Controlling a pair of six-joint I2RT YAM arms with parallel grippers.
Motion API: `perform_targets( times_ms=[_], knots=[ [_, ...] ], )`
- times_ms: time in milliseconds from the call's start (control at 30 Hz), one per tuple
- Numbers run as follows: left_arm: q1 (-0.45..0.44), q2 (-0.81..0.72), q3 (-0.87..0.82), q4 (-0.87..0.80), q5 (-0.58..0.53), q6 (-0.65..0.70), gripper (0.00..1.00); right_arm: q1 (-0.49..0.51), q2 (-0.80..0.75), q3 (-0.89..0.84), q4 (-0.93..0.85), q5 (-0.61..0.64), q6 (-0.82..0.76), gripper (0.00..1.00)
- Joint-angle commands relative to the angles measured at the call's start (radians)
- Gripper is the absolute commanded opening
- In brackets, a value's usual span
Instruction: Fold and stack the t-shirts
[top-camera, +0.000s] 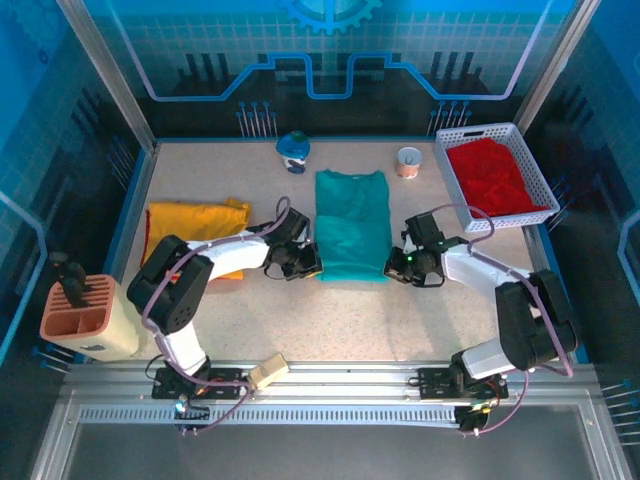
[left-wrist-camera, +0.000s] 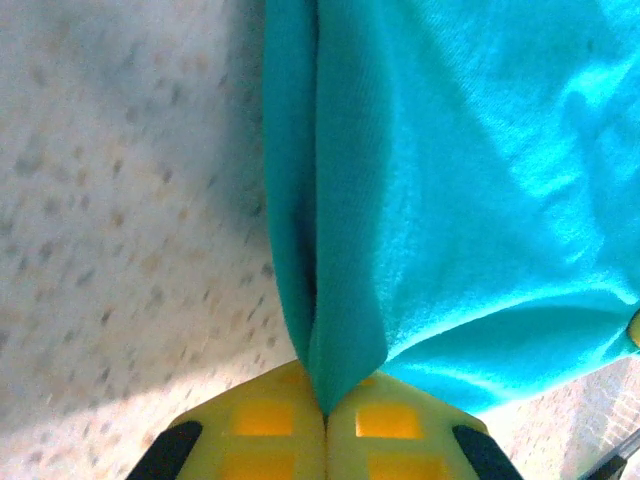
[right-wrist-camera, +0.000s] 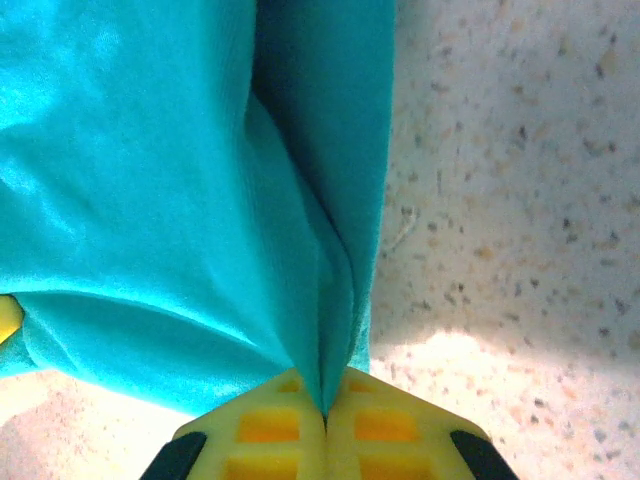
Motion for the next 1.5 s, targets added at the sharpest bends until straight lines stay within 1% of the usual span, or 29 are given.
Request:
perform_targets(
  times_ms=[0,167,400,533,667,833,967,1033,1133,1300,1467],
  knots=[
    [-0.028,-0.097,-0.076,-0.009,-0.007,-0.039,0.0,0.004,-0.067,-0.046,-0.057,-0.009,-0.007,0.0],
    [-0.107,-0.209,-0.168,-0.016,-0.05,-0.106,0.0,0.022,-0.199,-0.121,-0.15,0.009,-0.012,0.0],
    [-0.261,-0.385,-0.306,-0.018,-0.153,-0.27,0.0,0.071,-0.497,-0.229,-0.312,0.035,0.039,0.0],
    [-0.337,-0.453,-0.335,-0.052,-0.188,-0.339,0.0,0.095,-0.613,-0.231,-0.412,0.039,0.063,0.0],
    [-0.383,-0.502,-0.331,-0.104,-0.212,-0.383,0.0,0.111,-0.664,-0.191,-0.473,0.033,0.078,0.0],
    [-0.386,-0.556,-0.321,-0.113,-0.208,-0.427,0.0,0.112,-0.637,-0.125,-0.462,-0.009,0.098,0.0],
    [-0.378,-0.594,-0.271,-0.153,-0.251,-0.418,0.0,0.112,-0.548,-0.048,-0.43,-0.04,0.084,0.0],
    [-0.362,-0.594,-0.245,-0.172,-0.248,-0.4,0.0,0.112,-0.505,-0.017,-0.412,-0.054,0.078,0.0],
    [-0.326,-0.599,-0.23,-0.161,-0.222,-0.391,0.0,0.112,-0.454,0.028,-0.386,-0.073,0.074,0.0],
    [-0.242,-0.605,-0.215,-0.122,-0.161,-0.378,0.0,0.103,-0.391,0.107,-0.389,-0.066,0.067,0.0],
    [-0.159,-0.574,-0.182,-0.095,-0.108,-0.346,0.0,0.046,-0.334,0.153,-0.368,-0.112,0.061,0.0]
  ],
)
